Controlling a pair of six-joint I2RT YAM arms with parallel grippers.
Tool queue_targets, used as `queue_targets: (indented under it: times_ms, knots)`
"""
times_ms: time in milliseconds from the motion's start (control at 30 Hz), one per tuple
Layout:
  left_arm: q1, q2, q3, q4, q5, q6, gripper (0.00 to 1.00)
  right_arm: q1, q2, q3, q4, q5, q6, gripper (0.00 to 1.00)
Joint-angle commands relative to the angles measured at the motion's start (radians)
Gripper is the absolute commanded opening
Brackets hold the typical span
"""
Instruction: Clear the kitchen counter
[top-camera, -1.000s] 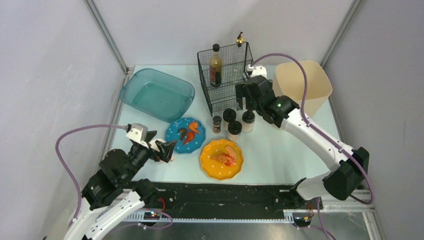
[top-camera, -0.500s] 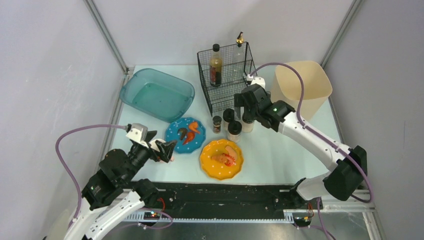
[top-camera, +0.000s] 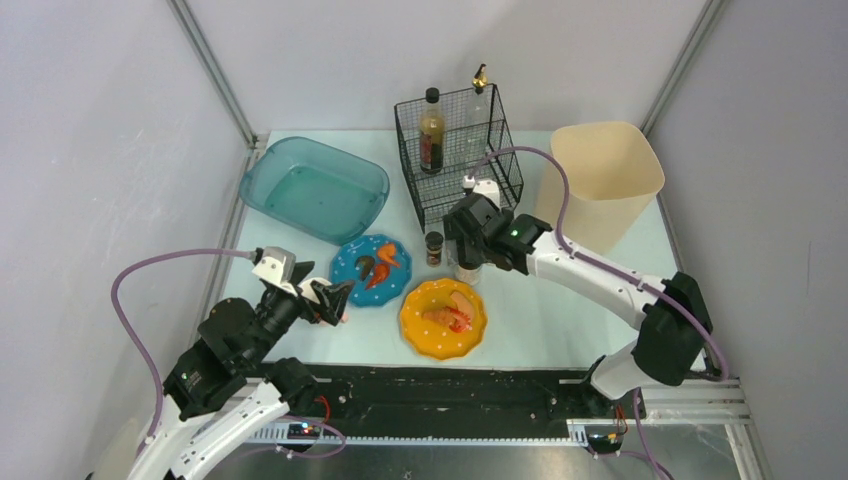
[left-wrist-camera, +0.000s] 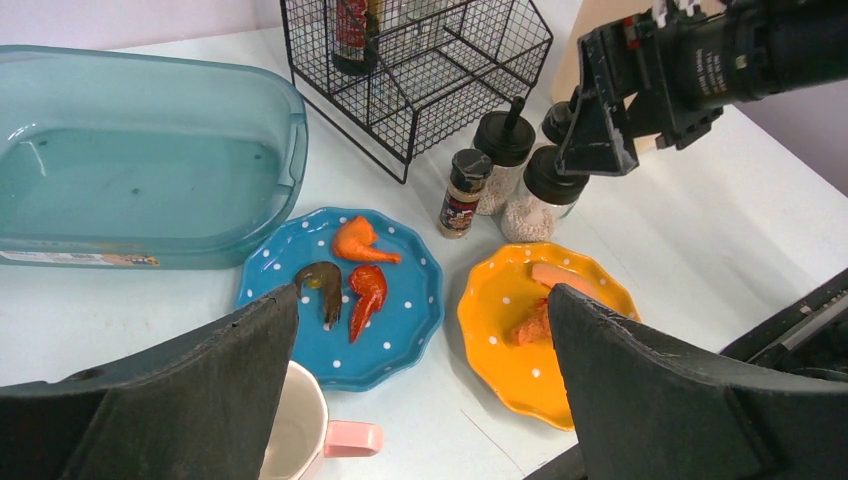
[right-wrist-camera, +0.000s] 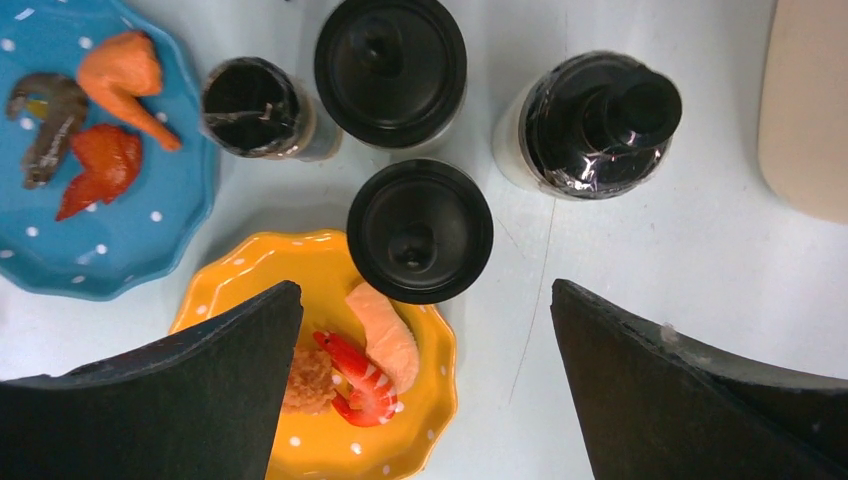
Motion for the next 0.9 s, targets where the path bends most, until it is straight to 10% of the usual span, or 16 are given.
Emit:
queue_targets:
  times_ms: [0, 867]
  knots:
    - [0.006, -0.004, -0.002, 0.03, 0.018, 0.02, 0.98, 0.011, 0.022, -0.019, 0.025, 0.033, 0.069, 0.99]
    - [0.007, -0.003, -0.002, 0.03, 0.016, 0.02, 0.98, -0.002, 0.158, -0.062, 0.139, 0.064, 0.122, 0.86]
